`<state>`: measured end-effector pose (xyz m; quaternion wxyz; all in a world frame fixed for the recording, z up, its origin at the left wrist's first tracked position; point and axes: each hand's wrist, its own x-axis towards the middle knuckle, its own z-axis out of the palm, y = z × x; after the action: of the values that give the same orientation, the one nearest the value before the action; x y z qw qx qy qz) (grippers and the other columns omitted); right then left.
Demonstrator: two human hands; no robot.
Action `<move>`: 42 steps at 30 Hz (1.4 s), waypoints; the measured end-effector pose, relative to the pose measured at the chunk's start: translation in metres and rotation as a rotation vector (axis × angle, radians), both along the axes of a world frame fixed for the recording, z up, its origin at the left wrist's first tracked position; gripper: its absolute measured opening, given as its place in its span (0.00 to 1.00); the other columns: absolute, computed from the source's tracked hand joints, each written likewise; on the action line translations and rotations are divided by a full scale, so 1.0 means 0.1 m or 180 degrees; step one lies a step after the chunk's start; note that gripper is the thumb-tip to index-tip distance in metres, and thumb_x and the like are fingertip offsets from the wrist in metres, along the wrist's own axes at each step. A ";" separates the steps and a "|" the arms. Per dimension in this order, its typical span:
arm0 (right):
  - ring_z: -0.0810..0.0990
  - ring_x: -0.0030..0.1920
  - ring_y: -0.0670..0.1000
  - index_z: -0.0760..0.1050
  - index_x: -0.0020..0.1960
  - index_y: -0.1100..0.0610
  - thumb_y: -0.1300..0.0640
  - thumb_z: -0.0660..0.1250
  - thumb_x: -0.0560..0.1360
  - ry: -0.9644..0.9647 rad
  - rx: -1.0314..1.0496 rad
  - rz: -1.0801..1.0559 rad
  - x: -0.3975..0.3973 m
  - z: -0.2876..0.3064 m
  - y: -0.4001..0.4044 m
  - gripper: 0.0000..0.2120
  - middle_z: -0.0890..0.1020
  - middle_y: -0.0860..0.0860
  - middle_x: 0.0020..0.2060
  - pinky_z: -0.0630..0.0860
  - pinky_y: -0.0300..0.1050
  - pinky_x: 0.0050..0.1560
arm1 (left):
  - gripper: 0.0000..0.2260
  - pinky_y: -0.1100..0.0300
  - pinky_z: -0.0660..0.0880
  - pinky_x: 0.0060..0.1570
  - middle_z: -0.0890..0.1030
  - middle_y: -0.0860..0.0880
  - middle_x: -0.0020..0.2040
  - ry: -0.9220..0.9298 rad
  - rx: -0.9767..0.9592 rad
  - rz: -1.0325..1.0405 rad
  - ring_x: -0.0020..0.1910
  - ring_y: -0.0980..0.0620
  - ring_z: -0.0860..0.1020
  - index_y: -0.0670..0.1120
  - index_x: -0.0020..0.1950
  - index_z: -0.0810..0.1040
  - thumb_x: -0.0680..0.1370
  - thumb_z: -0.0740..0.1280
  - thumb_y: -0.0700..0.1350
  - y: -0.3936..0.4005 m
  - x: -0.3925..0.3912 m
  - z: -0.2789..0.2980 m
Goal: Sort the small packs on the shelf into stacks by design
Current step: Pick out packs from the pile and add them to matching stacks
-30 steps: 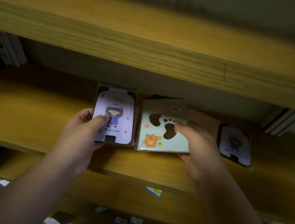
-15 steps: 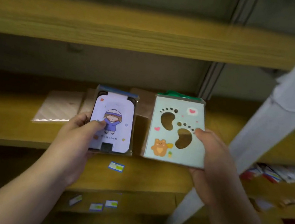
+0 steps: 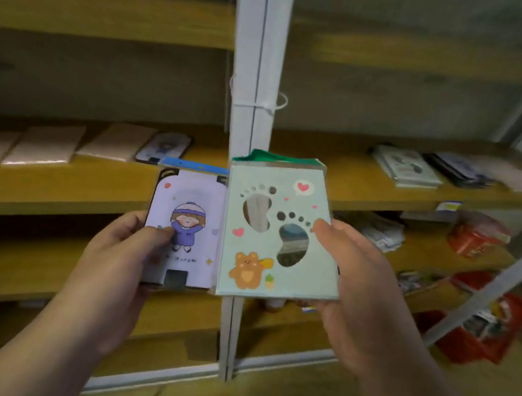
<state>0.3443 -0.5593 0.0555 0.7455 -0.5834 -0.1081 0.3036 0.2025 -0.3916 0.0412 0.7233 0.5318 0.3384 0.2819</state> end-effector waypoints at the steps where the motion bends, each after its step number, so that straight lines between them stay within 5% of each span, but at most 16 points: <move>1: 0.86 0.50 0.59 0.77 0.59 0.55 0.53 0.66 0.78 0.0038 -0.0009 -0.0061 0.07 -0.01 -0.11 0.11 0.87 0.56 0.49 0.81 0.63 0.51 | 0.08 0.41 0.75 0.57 0.87 0.41 0.50 0.0005 -0.0022 -0.0034 0.51 0.39 0.84 0.47 0.48 0.83 0.79 0.65 0.38 -0.11 0.06 0.02; 5: 0.85 0.50 0.62 0.77 0.58 0.57 0.53 0.69 0.75 0.0218 0.0055 -0.0222 0.39 -0.05 -0.49 0.14 0.86 0.59 0.49 0.76 0.73 0.54 | 0.07 0.37 0.75 0.59 0.87 0.40 0.51 -0.0003 -0.0078 -0.0270 0.53 0.37 0.84 0.44 0.51 0.82 0.79 0.65 0.39 -0.46 0.42 0.08; 9: 0.87 0.46 0.52 0.81 0.52 0.52 0.53 0.67 0.76 0.0002 0.0172 -0.0365 0.69 -0.12 -0.80 0.07 0.87 0.54 0.47 0.84 0.52 0.46 | 0.08 0.49 0.78 0.46 0.88 0.43 0.48 0.0047 -0.0213 -0.0456 0.45 0.45 0.87 0.44 0.55 0.81 0.79 0.65 0.39 -0.64 0.89 0.03; 12: 0.86 0.44 0.43 0.78 0.57 0.57 0.57 0.65 0.79 -0.0278 -0.0028 -0.0486 0.98 -0.17 -0.94 0.08 0.85 0.52 0.49 0.81 0.38 0.43 | 0.08 0.52 0.80 0.39 0.88 0.42 0.49 0.0026 -0.0346 -0.0640 0.45 0.45 0.87 0.44 0.58 0.80 0.80 0.65 0.39 -0.71 1.31 -0.04; 16: 0.85 0.51 0.59 0.79 0.59 0.60 0.51 0.70 0.71 0.0265 0.0054 -0.0840 1.59 -0.20 -1.08 0.20 0.86 0.60 0.52 0.81 0.57 0.52 | 0.09 0.51 0.82 0.35 0.88 0.42 0.45 0.0012 -0.0430 -0.0905 0.40 0.45 0.87 0.46 0.60 0.78 0.81 0.64 0.39 -0.75 2.00 -0.09; 20: 0.87 0.44 0.57 0.80 0.57 0.61 0.53 0.67 0.77 0.0283 -0.0034 -0.1188 2.17 -0.10 -1.26 0.14 0.86 0.60 0.47 0.82 0.45 0.34 | 0.12 0.45 0.82 0.47 0.88 0.43 0.48 0.0048 -0.0489 -0.1134 0.46 0.43 0.87 0.51 0.62 0.77 0.81 0.66 0.40 -0.77 2.74 -0.06; 23: 0.87 0.47 0.57 0.80 0.57 0.60 0.52 0.66 0.77 0.0199 -0.0078 -0.1346 2.53 -0.09 -1.34 0.14 0.86 0.59 0.48 0.82 0.44 0.36 | 0.11 0.38 0.80 0.56 0.88 0.45 0.49 0.0116 -0.0393 -0.1306 0.48 0.42 0.87 0.53 0.61 0.78 0.81 0.66 0.42 -0.76 3.22 -0.03; 29: 0.87 0.47 0.56 0.81 0.56 0.57 0.53 0.67 0.77 0.0136 -0.0419 -0.1589 3.07 -0.17 -1.41 0.11 0.87 0.56 0.46 0.81 0.50 0.43 | 0.10 0.40 0.81 0.53 0.87 0.47 0.51 0.0189 -0.0304 -0.1205 0.49 0.44 0.86 0.57 0.56 0.78 0.81 0.66 0.41 -0.65 3.75 -0.06; 37: 0.86 0.45 0.55 0.83 0.49 0.54 0.51 0.68 0.78 -0.0678 -0.1413 -0.1054 3.92 -0.31 -1.09 0.08 0.87 0.52 0.41 0.83 0.56 0.49 | 0.13 0.41 0.81 0.54 0.86 0.47 0.53 0.0194 -0.0255 -0.0701 0.52 0.44 0.85 0.56 0.60 0.78 0.80 0.67 0.41 -0.57 3.92 -0.17; 42: 0.82 0.49 0.66 0.81 0.48 0.62 0.47 0.67 0.76 -0.1662 -0.1825 -0.0504 4.55 -0.33 -0.74 0.17 0.84 0.64 0.45 0.78 0.59 0.46 | 0.13 0.44 0.81 0.53 0.85 0.46 0.56 0.0211 -0.0272 -0.0300 0.55 0.44 0.83 0.55 0.61 0.78 0.80 0.67 0.41 -0.73 4.03 -0.14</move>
<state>0.7990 -0.6332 0.0227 0.5209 -0.8320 -0.1595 0.1044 0.6056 -0.4644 0.0275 0.7462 0.5249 0.3484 0.2151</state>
